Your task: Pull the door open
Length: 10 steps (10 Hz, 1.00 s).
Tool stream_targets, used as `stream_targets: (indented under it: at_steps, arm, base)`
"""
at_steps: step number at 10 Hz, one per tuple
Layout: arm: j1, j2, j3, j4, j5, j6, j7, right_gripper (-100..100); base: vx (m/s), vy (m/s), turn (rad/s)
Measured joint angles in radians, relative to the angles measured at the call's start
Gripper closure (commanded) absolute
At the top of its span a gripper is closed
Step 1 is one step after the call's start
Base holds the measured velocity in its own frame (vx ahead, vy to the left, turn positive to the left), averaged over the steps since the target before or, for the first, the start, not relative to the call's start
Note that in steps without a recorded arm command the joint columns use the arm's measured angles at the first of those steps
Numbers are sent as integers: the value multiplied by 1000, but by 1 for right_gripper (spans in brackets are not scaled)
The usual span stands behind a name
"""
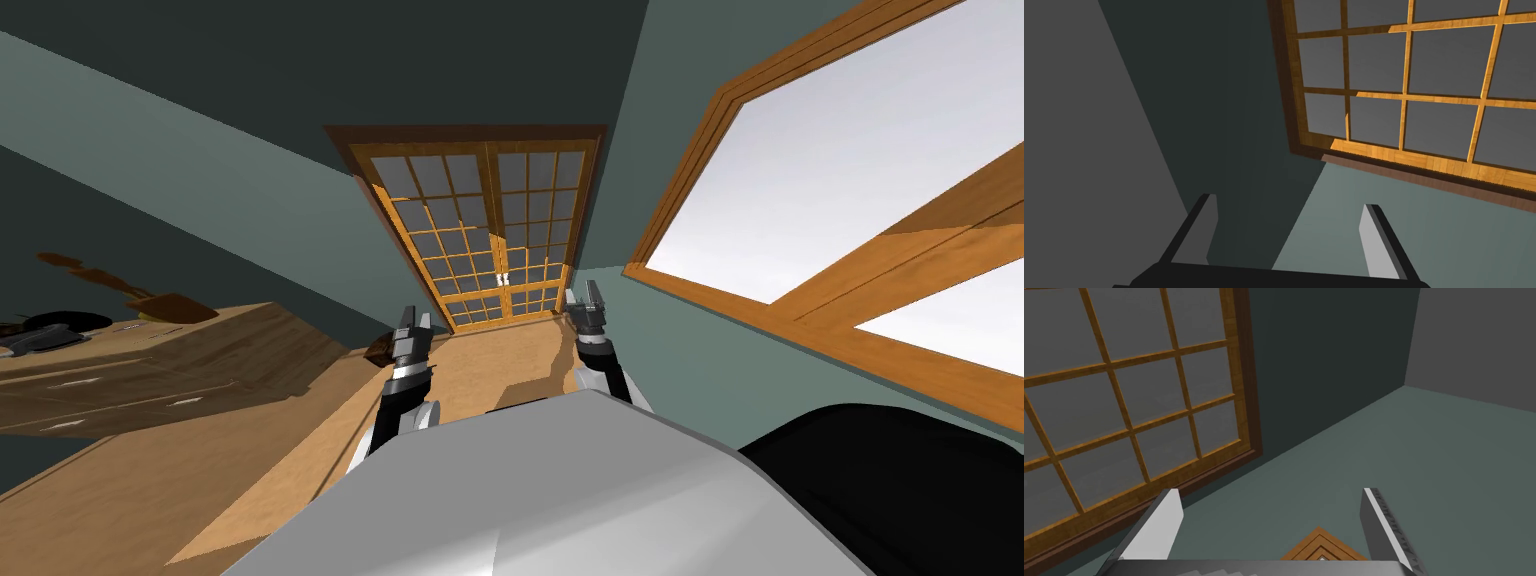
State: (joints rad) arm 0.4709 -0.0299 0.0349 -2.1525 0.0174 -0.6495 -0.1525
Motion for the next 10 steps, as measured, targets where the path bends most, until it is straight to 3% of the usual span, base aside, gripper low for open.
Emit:
stream_targets:
  at_steps: [10]
  arm:
    - [-46,-51,15,178,-87,-25,-177,-100]
  base:
    - [90,24,40]
